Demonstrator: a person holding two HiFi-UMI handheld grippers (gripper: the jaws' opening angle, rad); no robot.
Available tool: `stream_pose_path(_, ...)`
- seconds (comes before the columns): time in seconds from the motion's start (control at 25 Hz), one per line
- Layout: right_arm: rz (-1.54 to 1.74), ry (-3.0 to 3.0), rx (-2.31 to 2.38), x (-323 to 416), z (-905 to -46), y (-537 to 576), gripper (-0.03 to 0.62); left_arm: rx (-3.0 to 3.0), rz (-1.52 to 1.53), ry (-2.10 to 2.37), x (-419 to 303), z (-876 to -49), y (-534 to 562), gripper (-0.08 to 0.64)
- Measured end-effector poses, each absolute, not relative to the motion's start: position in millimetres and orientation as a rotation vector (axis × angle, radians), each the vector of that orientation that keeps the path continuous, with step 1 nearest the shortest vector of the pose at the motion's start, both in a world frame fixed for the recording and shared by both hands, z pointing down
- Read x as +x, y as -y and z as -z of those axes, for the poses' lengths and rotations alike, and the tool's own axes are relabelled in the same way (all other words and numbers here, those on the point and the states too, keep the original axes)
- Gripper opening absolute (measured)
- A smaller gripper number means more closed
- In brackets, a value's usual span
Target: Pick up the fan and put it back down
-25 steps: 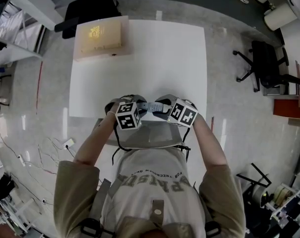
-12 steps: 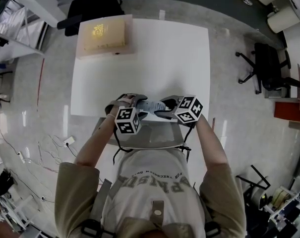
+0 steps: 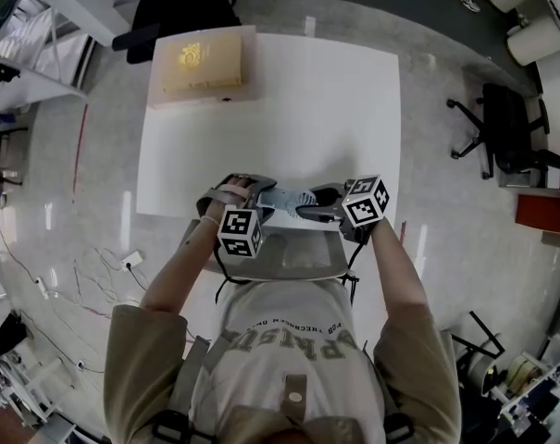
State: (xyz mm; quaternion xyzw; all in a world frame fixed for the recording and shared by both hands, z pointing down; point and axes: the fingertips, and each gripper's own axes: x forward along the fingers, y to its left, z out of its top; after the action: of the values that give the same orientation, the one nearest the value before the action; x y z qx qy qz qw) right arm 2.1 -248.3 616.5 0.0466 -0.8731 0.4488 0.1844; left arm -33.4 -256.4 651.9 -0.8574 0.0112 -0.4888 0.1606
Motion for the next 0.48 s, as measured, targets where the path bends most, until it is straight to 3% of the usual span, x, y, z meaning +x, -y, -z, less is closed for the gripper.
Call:
stream_pose_path(0.24, -1.368, 2.443, 0.082, -2.1, -617.3, 247.2, 0.183, -2.37, 1.387, -0.003, -30.6, -655.8, 255.6, 0.307)
stream_pose_path(0.4, -1.419, 2.42, 0.071, -2.2, -619.8, 247.3, 0.184, -2.357, 1.378, -0.017, -30.3, -652.7, 257.6, 0.233)
stream_pose_path(0.48, -1.439, 2.413, 0.074, -1.9, -620.4, 247.9, 0.184, -2.36, 1.385, -0.014, -30.2, -653.8, 257.0, 0.235)
